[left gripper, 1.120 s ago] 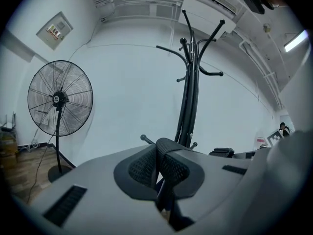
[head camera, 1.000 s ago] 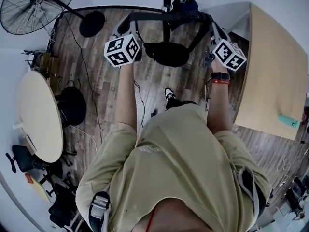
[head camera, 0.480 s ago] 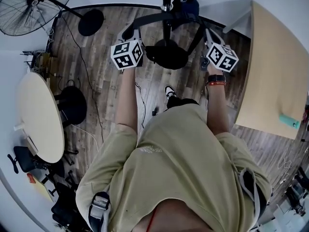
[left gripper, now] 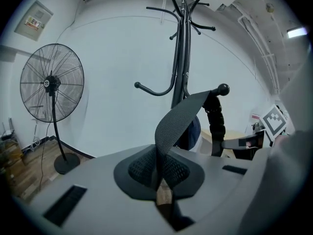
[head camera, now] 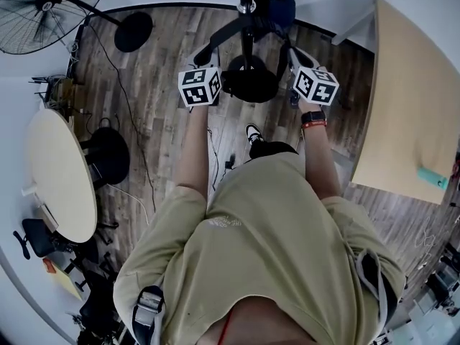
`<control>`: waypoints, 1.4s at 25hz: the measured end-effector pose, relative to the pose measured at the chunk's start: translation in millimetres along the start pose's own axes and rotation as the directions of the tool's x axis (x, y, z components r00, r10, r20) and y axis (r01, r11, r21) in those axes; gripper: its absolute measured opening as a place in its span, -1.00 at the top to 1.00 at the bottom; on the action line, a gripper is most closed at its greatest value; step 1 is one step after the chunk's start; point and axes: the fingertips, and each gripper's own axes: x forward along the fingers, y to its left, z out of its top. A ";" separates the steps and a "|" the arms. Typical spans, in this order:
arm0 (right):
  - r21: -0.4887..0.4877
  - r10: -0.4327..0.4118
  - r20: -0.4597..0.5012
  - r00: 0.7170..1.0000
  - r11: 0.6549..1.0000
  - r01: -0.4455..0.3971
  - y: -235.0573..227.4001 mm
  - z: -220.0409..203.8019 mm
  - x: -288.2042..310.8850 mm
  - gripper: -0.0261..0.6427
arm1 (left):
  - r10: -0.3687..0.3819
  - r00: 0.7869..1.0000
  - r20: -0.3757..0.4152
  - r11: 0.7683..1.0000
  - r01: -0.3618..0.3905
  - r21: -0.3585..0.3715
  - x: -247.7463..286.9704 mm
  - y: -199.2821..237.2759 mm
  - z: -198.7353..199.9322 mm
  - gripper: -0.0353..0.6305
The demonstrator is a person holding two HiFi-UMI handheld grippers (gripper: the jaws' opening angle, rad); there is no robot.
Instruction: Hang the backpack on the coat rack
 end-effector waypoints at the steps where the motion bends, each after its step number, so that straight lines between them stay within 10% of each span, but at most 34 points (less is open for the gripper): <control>1: -0.004 0.006 -0.010 1.000 1.000 -0.006 2.6 -4.4 2.5 0.87 | -0.006 1.000 -0.008 1.000 0.006 -0.001 2.0 -2.1 -4.5 0.82; 35: -0.021 0.101 -0.093 0.991 0.994 -0.103 50.8 -52.3 21.4 0.79 | -0.089 0.995 -0.044 0.996 0.088 -0.028 0.7 -52.3 -29.9 0.58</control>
